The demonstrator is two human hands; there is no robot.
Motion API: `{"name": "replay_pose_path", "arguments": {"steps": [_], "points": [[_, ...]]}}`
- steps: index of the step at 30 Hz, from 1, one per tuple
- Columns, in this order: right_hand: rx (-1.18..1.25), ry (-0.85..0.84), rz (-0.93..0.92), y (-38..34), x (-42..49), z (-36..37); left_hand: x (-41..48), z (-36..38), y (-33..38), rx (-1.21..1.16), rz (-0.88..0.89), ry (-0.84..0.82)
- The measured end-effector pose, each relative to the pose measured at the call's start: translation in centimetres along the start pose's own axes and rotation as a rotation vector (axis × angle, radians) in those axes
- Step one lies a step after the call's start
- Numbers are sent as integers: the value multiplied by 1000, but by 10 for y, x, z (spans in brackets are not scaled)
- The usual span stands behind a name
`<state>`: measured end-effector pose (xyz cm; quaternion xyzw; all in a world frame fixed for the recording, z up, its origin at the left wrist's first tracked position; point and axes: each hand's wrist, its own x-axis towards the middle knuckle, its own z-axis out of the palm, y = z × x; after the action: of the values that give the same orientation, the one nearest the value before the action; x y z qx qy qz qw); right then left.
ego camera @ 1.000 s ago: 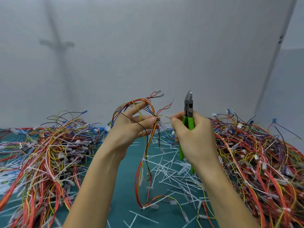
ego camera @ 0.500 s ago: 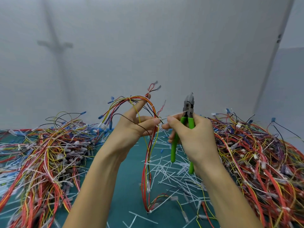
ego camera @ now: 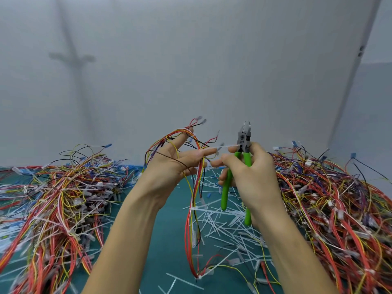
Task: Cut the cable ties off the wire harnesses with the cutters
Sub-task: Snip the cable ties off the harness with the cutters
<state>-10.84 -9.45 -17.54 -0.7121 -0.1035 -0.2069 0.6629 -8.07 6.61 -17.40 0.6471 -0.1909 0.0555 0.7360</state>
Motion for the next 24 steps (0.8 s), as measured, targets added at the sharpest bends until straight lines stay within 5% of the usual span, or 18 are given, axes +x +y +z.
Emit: {"name": "replay_pose_path", "arguments": {"steps": [4, 11, 24], "points": [[-162, -37, -10, -1, -1, 1, 11, 9, -4, 75, -23, 152], [-584, -305, 121, 5, -4, 4, -2, 8, 0, 47, 50, 174], [-806, -235, -75, 3, -9, 5, -7, 13, 7, 160, 67, 175]]}}
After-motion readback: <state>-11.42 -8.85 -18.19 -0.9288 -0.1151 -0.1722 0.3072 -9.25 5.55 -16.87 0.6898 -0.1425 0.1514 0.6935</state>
